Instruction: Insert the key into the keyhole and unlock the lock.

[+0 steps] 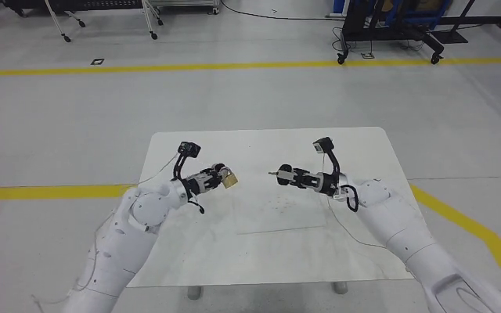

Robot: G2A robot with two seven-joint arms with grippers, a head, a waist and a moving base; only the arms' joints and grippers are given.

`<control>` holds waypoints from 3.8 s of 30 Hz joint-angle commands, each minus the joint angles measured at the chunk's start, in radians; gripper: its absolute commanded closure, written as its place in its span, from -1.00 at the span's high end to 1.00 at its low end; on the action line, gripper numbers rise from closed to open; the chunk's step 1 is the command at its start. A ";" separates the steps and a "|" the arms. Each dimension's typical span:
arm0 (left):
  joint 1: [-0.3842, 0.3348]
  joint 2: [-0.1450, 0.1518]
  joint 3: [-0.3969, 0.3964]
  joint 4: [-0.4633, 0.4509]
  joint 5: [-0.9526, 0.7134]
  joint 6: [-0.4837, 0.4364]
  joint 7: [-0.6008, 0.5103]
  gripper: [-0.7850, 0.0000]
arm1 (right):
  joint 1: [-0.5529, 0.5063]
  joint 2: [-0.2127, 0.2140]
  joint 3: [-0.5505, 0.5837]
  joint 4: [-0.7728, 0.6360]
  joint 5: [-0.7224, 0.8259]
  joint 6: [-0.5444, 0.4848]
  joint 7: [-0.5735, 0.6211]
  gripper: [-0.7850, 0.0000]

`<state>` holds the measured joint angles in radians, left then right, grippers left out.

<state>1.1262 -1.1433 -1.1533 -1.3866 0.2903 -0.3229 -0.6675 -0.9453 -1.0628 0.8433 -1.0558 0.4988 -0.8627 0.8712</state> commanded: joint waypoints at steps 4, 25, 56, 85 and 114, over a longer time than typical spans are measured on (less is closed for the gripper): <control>-0.097 -0.037 0.054 0.194 -0.404 0.057 -0.094 -1.00 | 0.016 -0.028 -0.019 0.039 0.009 -0.077 -0.076 -1.00; -0.235 -0.106 0.111 0.436 -0.910 0.500 -0.261 -1.00 | 0.025 -0.057 -0.011 0.027 -0.141 -0.037 -0.282 -1.00; -0.366 -0.248 0.178 0.735 -1.379 0.509 -0.287 -1.00 | -0.038 -0.080 0.025 -0.112 -0.057 0.155 -0.393 -1.00; -0.264 -0.221 0.160 0.515 -1.011 0.378 0.054 -1.00 | -0.149 -0.105 0.050 -0.250 -0.035 0.707 -0.513 -1.00; -0.243 -0.227 0.151 0.480 -0.886 0.378 0.099 -1.00 | -0.112 -0.166 0.041 -0.161 -0.021 0.754 -0.509 -1.00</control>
<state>0.8840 -1.3709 -1.0021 -0.9066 -0.6008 0.0558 -0.5691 -1.0577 -1.2275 0.8845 -1.2192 0.4756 -0.1101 0.3611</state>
